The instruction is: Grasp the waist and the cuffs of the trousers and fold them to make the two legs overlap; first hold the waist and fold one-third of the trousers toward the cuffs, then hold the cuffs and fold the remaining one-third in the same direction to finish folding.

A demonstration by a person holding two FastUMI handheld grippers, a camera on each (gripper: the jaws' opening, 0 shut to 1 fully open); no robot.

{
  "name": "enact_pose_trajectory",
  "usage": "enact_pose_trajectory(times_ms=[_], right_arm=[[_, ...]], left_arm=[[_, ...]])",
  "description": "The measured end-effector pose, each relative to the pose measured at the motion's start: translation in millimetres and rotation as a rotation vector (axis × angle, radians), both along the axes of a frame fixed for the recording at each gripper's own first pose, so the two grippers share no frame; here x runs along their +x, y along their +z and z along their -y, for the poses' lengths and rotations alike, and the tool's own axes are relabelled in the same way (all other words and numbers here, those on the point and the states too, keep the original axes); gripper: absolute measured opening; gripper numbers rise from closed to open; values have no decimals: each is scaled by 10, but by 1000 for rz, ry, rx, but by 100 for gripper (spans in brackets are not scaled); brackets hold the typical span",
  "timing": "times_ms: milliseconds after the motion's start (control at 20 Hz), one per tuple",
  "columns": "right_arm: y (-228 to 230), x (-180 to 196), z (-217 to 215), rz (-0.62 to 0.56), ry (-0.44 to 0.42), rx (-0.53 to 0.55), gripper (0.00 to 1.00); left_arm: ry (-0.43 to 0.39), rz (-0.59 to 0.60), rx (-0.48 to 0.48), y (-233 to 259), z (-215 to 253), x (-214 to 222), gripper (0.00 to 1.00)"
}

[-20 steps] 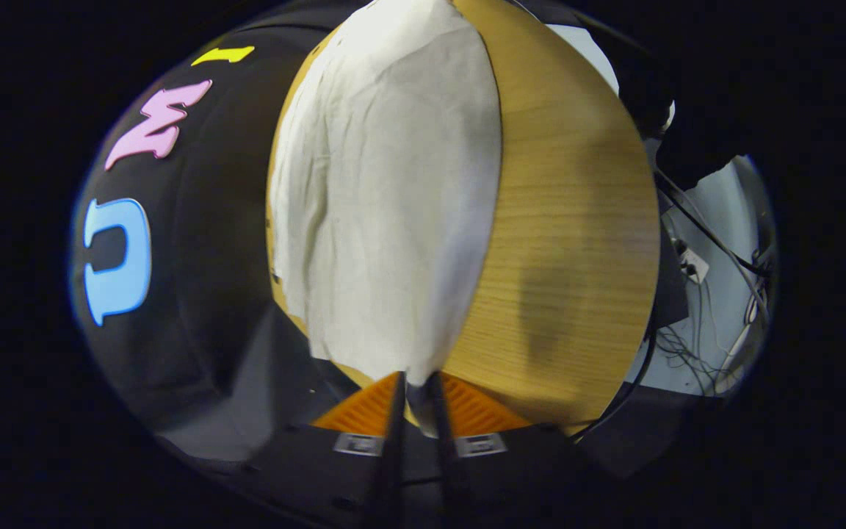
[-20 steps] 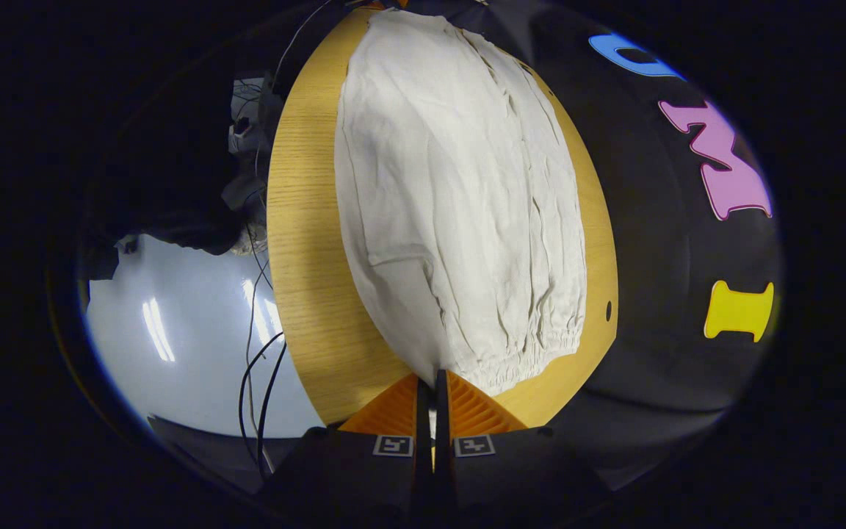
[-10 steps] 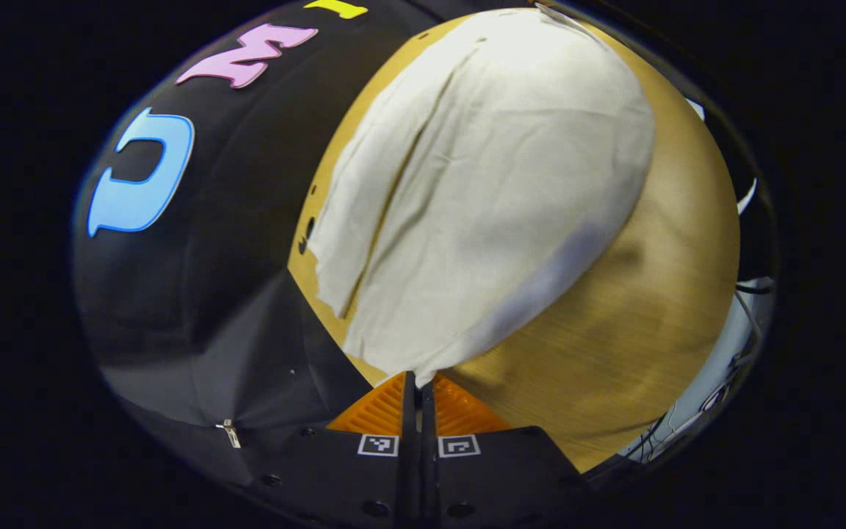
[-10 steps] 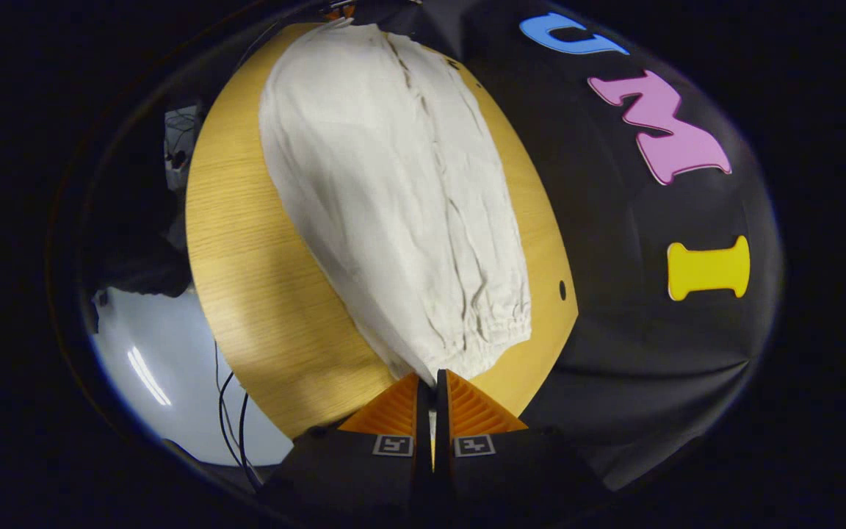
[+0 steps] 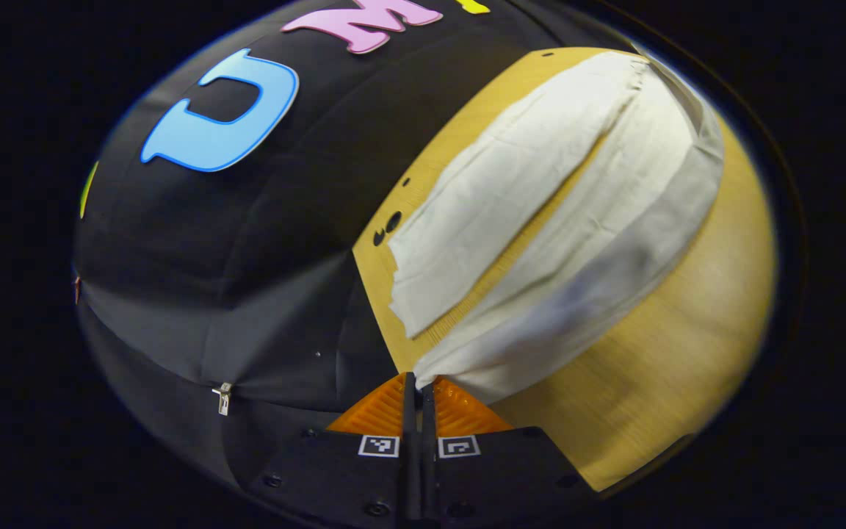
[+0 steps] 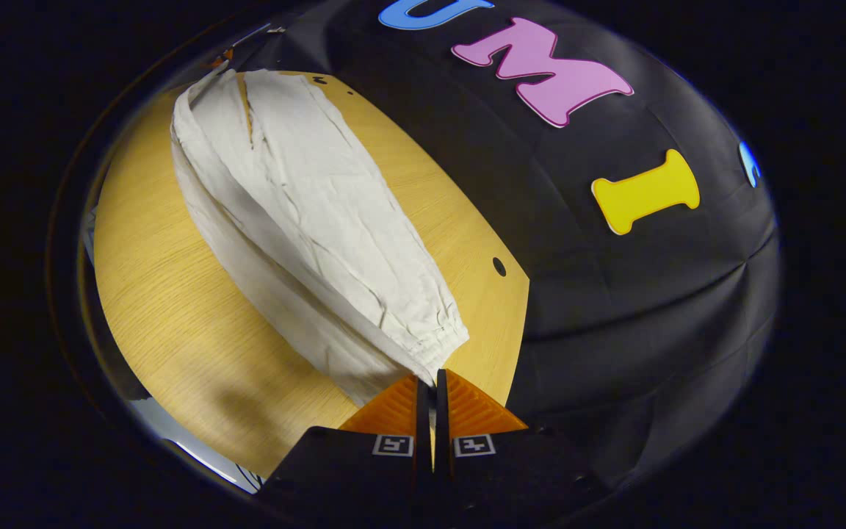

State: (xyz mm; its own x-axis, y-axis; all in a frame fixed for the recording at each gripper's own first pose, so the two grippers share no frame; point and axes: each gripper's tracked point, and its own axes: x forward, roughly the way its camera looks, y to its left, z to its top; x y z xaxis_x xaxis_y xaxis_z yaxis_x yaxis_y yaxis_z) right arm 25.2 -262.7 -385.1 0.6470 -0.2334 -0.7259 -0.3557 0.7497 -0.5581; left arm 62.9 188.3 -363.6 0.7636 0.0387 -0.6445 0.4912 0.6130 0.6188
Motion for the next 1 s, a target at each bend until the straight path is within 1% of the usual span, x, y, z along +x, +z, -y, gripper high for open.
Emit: enact_pose_trajectory(times_ms=[150,200,350,500,600,700,850,1000], right_arm=[[53,271,63,48,-39,-4,5],[48,361,87,61,-57,-1,5],[-6,559,153,89,-109,7,6],[-38,793,190,111,-126,4,5],[-32,903,271,130,-153,9,5],[-30,971,397,150,-197,13,5],[-89,1086,582,170,-268,18,5],[-244,1238,661,155,-264,2,6]], left_arm=[[36,63,-41,178,100,414,5],[50,74,-52,169,64,577,5],[84,113,-54,227,88,919,5],[110,153,-73,286,161,1249,5],[113,171,-75,317,203,1427,5],[114,179,-76,277,246,1596,5],[145,188,-95,190,281,1852,5],[150,189,-94,96,331,2136,5]])
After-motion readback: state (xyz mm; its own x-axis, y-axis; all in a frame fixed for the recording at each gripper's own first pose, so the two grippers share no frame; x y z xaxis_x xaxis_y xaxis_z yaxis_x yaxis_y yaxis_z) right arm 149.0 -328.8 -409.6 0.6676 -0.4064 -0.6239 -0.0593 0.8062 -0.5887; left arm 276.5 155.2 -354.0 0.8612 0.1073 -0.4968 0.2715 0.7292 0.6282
